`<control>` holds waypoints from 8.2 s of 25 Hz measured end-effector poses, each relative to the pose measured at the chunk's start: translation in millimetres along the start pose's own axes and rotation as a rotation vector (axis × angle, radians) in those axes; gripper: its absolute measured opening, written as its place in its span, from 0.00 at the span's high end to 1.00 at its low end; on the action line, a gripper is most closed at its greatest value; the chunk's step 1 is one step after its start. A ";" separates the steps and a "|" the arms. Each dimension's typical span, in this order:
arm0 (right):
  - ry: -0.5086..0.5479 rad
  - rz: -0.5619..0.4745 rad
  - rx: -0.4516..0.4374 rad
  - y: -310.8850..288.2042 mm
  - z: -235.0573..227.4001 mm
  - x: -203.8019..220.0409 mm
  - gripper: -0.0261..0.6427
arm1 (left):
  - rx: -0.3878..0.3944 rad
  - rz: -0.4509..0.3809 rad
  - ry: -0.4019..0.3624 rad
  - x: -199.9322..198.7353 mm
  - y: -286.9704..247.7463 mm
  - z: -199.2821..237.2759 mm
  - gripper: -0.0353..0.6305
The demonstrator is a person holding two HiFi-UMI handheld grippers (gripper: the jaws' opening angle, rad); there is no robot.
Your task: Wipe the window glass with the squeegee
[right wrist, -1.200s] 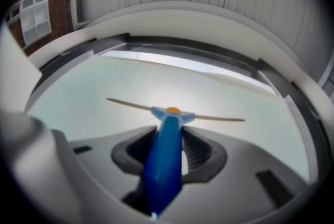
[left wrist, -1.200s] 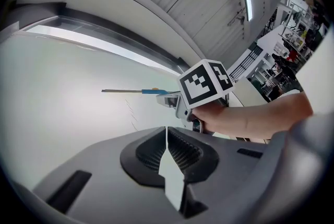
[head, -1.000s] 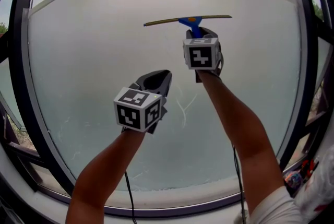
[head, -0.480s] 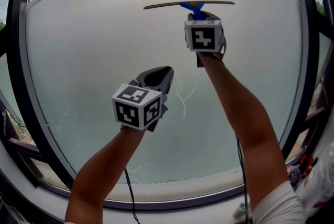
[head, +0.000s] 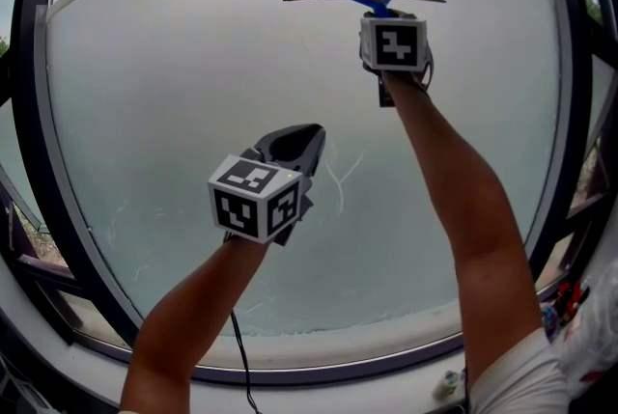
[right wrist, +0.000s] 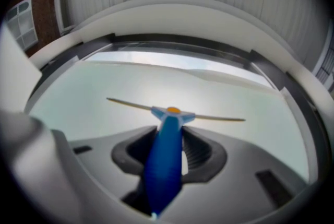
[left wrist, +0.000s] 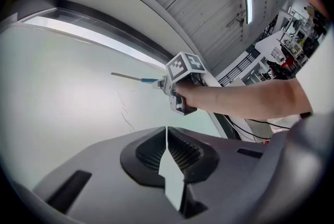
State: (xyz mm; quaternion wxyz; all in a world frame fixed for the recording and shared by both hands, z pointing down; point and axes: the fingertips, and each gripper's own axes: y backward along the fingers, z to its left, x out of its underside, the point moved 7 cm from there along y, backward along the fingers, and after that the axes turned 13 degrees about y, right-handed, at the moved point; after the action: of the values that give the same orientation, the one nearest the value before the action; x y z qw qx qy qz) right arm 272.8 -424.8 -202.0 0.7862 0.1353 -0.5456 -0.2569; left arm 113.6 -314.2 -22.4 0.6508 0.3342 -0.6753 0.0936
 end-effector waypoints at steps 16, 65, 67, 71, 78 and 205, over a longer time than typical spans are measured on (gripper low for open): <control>0.003 0.003 -0.021 19.1 11.0 28.0 0.73 | 0.040 0.014 0.055 21.0 -2.2 -14.8 0.90; 0.026 0.067 -0.021 73.6 37.6 87.4 0.73 | 0.041 0.114 0.211 94.5 20.6 -26.1 0.90; 0.016 0.082 -0.030 76.0 39.6 93.2 0.73 | 0.043 0.119 0.214 97.9 22.1 -28.5 0.90; 0.017 0.104 -0.023 83.1 41.2 102.3 0.73 | 0.047 0.128 0.226 105.6 25.3 -32.6 0.90; 0.011 0.137 -0.032 91.1 46.1 118.6 0.73 | 0.046 0.139 0.255 119.2 31.1 -34.9 0.90; -0.100 0.463 -0.207 241.8 146.0 352.3 0.73 | -0.052 0.425 0.626 329.3 112.2 -81.9 0.90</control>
State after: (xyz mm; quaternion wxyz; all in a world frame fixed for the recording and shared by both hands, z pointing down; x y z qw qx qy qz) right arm 295.4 -408.3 248.6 0.8058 -0.0874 -0.5710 -0.1308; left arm 139.3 -291.7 333.4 0.8000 0.1251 -0.5001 0.3070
